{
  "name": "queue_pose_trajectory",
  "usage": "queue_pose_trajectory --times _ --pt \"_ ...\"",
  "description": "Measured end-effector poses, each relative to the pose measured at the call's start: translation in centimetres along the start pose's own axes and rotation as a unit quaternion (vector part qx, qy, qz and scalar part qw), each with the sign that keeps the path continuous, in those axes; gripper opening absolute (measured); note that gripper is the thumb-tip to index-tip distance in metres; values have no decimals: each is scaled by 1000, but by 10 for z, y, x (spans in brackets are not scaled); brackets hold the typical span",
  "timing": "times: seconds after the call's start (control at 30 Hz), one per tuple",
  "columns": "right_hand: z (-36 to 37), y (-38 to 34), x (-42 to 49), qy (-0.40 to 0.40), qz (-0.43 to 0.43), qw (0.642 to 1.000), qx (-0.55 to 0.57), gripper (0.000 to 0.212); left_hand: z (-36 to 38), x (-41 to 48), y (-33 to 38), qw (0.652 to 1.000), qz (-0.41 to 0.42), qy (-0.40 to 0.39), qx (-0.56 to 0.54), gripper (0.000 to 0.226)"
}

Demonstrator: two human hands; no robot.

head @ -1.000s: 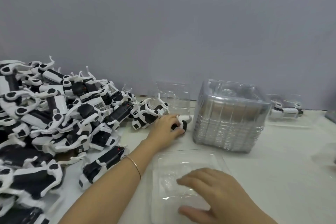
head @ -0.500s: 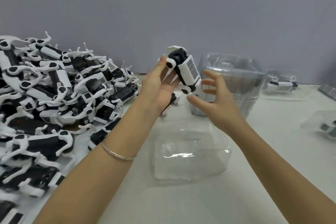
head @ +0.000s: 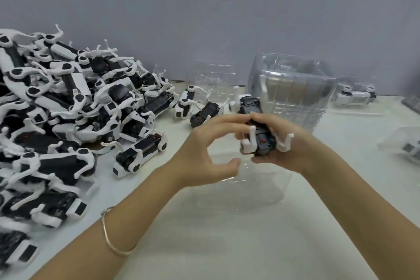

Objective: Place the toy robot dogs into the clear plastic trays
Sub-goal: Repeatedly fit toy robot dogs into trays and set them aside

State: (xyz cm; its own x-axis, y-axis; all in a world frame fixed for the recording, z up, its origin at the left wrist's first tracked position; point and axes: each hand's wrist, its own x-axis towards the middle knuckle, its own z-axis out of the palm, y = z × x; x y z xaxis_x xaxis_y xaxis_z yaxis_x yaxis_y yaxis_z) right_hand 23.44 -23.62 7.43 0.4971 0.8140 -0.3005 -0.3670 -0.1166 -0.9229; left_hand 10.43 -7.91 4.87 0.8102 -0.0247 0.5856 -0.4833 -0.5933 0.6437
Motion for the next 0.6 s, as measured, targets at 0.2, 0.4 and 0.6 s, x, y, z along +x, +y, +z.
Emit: queue_pose_trajectory --times 0.2,0.4,0.6 --pt "-29 0 -15 100 -53 993 -27 45 -20 -49 -31 958 -217 -112 153 69" --pt "-37 0 -23 183 -79 978 -68 32 2 -83 14 938 -123 -68 317 122" --pt "-29 3 -26 204 -109 967 -104 24 19 -83 38 973 -133 -16 185 66"
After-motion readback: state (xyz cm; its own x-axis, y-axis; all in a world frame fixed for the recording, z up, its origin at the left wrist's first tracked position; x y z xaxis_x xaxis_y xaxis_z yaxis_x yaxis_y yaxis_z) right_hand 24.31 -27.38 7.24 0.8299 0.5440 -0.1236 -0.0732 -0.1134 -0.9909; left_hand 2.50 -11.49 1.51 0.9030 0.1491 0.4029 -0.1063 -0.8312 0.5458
